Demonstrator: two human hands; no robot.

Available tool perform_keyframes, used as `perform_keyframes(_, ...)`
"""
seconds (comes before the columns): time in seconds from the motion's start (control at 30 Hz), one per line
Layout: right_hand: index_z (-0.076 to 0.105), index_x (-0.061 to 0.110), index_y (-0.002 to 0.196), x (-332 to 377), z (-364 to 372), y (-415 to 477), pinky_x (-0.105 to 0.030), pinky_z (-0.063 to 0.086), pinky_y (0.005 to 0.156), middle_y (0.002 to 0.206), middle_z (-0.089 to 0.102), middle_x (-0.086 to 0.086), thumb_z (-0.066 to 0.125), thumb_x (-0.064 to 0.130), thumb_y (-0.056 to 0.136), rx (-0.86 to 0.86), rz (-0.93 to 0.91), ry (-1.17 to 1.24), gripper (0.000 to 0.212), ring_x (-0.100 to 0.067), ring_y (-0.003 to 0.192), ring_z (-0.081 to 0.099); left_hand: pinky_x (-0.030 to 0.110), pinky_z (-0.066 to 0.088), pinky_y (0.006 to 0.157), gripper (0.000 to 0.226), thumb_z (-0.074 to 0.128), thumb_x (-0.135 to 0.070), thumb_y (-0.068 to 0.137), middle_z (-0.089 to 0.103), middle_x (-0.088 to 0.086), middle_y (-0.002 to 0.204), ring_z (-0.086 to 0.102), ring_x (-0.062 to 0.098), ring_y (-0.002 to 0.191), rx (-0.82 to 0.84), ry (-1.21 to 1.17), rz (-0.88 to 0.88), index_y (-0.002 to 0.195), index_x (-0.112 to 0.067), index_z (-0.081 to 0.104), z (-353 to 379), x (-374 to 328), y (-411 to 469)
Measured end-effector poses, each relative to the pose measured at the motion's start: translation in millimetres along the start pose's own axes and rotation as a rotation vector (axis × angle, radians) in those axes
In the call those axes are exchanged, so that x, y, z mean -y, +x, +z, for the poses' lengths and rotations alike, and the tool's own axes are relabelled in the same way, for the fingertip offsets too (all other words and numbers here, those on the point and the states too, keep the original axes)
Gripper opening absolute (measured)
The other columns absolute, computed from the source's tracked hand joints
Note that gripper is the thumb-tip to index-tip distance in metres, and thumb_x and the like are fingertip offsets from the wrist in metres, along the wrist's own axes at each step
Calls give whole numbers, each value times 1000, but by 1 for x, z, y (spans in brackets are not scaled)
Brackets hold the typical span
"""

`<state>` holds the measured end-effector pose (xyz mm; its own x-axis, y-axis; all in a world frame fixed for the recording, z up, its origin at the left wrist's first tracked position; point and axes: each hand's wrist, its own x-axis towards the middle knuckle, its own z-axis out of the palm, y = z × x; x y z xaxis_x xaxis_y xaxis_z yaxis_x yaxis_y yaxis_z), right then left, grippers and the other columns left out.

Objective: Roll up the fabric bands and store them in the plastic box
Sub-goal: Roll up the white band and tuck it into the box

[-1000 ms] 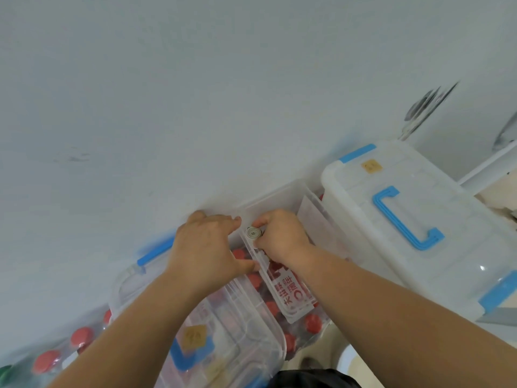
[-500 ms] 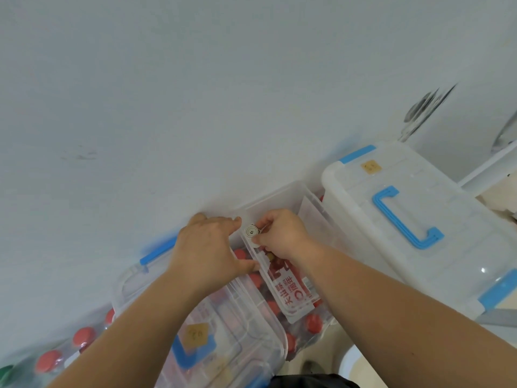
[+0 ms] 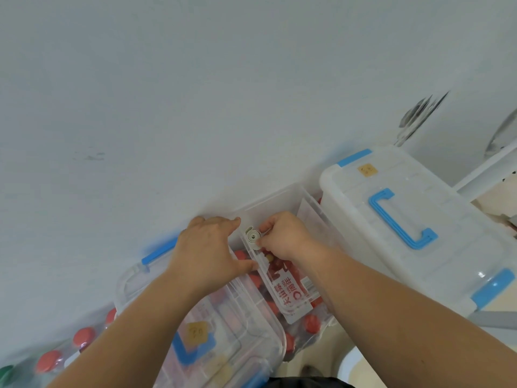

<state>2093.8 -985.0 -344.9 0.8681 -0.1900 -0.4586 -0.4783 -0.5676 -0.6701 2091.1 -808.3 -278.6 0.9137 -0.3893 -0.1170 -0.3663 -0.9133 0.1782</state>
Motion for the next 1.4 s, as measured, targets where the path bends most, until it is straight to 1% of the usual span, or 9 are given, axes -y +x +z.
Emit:
perform_keyframes(0.03, 76, 21, 98, 0, 0, -2, -40, 64, 78, 86, 76, 0, 73, 16, 87, -4, -25, -48, 12, -19, 78, 74, 35, 40, 108, 97, 70, -78, 67, 54, -11, 147, 45, 19, 134, -2, -6, -1, 150, -35, 44, 0, 0, -1)
perform_keyframes(0.13, 77, 18, 107, 0, -2, -10, -41, 61, 85, 101, 77, -3, 60, 11, 94, 18, -78, -138, 22, -23, 92, 72, 37, 41, 110, 95, 70, -76, 69, 54, -9, 148, 46, 19, 134, -23, -38, -11, 151, -36, 43, 0, 0, -5)
perform_keyframes(0.43, 79, 22, 100, -6, -9, -25, -42, 64, 78, 88, 77, -3, 54, 7, 95, 42, -39, -30, 30, -25, 82, 74, 37, 44, 106, 80, 67, -73, 77, 55, -8, 145, 48, 20, 129, -37, -31, 10, 145, -35, 49, -3, -1, -18)
perform_keyframes(0.6, 75, 25, 107, -8, -7, -25, -42, 62, 85, 97, 77, 3, 72, 18, 89, 66, -52, 39, 20, -19, 89, 73, 35, 42, 105, 80, 65, -71, 79, 54, -10, 146, 47, 20, 130, -21, -25, 20, 148, -37, 45, -1, -4, -19)
perform_keyframes(0.73, 70, 22, 120, 2, -3, -17, -40, 62, 87, 109, 75, 0, 83, 19, 78, 54, -16, -7, 44, -19, 94, 72, 36, 44, 104, 76, 62, -67, 84, 57, -11, 145, 47, 20, 128, 11, -20, 49, 151, -38, 41, 2, -7, -17)
perform_keyframes(0.83, 72, 21, 117, 10, 1, -11, -38, 62, 84, 106, 75, -1, 88, 19, 71, -5, -15, -67, 48, -20, 94, 72, 34, 43, 104, 73, 64, -65, 85, 60, -12, 142, 47, 18, 127, 5, -56, 43, 150, -37, 44, 3, -6, -14)
perform_keyframes(1.13, 77, 16, 98, 14, 7, -4, -39, 63, 77, 90, 76, -3, 71, 15, 88, -21, -118, -160, 12, -23, 84, 72, 33, 44, 103, 70, 63, -65, 85, 60, -16, 141, 48, 16, 123, -15, -90, 47, 148, -39, 47, 8, -1, -11)
perform_keyframes(1.27, 76, 23, 114, 6, 2, -4, -38, 61, 83, 106, 75, 0, 66, 6, 90, 93, -145, -141, 31, -22, 94, 71, 31, 45, 100, 69, 64, -64, 83, 62, -17, 138, 49, 15, 119, -24, -116, 58, 146, -39, 49, 8, 0, -10)
perform_keyframes(1.4, 71, 17, 114, 5, 5, -4, -40, 60, 87, 107, 74, -2, 76, 12, 83, 35, -133, -72, 32, -22, 96, 69, 30, 44, 100, 71, 64, -65, 83, 61, -18, 139, 48, 13, 119, -27, -115, 57, 146, -39, 48, 8, 1, -10)
